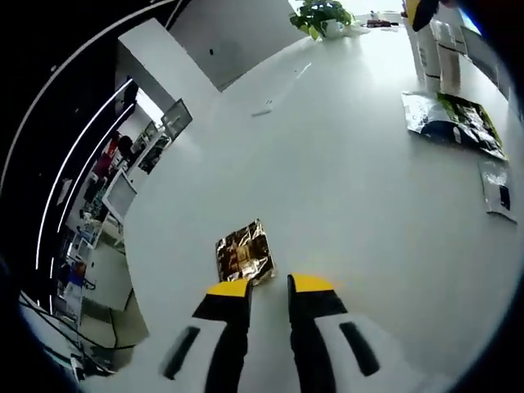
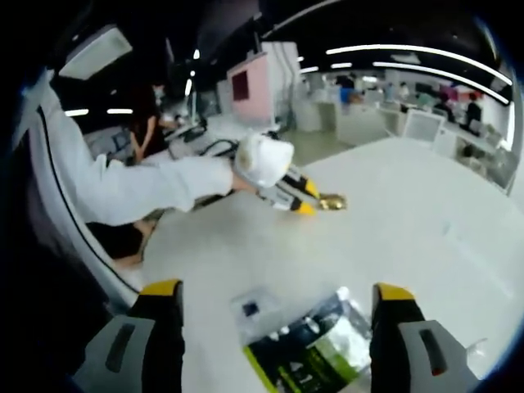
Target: Arrange the skincare products in the storage area until every visible bottle or jar stands upright without overlapping.
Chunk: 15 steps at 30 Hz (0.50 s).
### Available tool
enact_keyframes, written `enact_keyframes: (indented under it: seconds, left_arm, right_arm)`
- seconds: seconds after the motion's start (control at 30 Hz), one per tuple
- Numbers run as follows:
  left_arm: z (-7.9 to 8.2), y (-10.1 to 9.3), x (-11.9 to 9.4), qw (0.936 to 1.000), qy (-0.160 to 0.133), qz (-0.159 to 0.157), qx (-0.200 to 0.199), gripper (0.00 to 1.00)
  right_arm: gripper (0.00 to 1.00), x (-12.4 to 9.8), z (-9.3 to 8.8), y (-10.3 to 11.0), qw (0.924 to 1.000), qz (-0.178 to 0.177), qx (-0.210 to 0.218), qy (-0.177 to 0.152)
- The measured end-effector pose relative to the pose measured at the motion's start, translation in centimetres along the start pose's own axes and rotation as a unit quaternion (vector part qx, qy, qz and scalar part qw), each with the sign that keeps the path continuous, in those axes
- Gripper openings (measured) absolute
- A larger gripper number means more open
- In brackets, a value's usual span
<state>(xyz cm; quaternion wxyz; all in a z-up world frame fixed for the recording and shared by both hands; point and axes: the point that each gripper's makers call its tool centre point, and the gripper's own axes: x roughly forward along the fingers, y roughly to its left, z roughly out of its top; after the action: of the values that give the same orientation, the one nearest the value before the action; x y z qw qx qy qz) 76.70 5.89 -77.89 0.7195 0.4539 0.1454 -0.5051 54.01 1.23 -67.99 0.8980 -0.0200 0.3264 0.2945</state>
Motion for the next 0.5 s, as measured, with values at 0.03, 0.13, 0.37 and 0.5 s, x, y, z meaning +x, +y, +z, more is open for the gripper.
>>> enact_keyframes:
  seconds: [0.03,0.13,0.37,0.5]
  left_arm:
    - [0.06,0.05,0.06,1.0,0.0,0.002,0.006,0.17]
    - [0.11,0.2,0.19,0.9998,0.002,0.004,0.022,0.17]
    - [0.12,0.13,0.4,0.9983,0.012,-0.008,0.056,0.14]
    - [0.2,-0.1,0.45,0.9972,0.015,-0.016,0.071,0.11]
  right_arm:
    - [0.95,0.03,0.0,-0.02,1.0,0.0,0.0,0.0]
    - [0.95,0.09,-0.09,-0.07,1.0,-0.001,-0.001,0.002]
    - [0.95,0.12,-0.22,-0.12,1.0,0.0,0.001,0.003]
    - [0.94,0.11,-0.17,-0.08,1.0,0.001,0.001,0.002]
